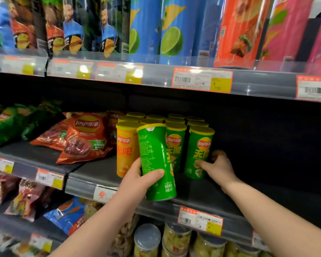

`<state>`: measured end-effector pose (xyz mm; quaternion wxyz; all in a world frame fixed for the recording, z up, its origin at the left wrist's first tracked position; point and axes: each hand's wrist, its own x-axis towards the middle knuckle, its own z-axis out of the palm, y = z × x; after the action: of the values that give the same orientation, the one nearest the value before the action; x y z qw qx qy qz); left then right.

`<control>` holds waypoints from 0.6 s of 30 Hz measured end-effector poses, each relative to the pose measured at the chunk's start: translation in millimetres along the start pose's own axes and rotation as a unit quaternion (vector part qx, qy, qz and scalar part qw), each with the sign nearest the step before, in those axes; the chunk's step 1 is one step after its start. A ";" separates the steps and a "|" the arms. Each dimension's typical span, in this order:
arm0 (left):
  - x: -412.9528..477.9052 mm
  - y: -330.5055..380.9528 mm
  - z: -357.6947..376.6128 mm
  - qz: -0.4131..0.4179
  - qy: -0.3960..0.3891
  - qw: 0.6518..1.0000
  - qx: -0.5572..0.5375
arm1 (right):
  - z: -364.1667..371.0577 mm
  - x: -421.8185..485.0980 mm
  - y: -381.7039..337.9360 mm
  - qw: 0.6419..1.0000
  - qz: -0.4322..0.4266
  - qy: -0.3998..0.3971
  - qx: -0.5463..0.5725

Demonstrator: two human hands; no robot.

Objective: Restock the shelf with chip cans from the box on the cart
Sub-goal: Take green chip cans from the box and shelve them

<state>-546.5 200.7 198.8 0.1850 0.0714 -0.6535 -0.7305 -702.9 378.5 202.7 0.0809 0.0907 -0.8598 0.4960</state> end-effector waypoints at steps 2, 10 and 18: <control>4.4 0.7 2.9 0.004 -0.005 1.000 -0.006 | -2.3 -10.3 -6.1 0.999 -0.032 0.007 0.003; 25.3 -7.5 16.8 0.009 -0.063 0.998 0.029 | 12.3 -52.7 -22.6 0.940 -0.050 -0.321 0.108; 27.9 -19.9 11.1 0.123 -0.010 0.918 0.377 | 28.3 -57.9 -17.9 0.986 -0.028 -0.163 -0.027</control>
<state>-579.6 202.4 184.6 0.2267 0.0478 -0.8858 -0.4021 -643.9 349.6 190.5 -0.0438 0.1919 -0.8719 0.4485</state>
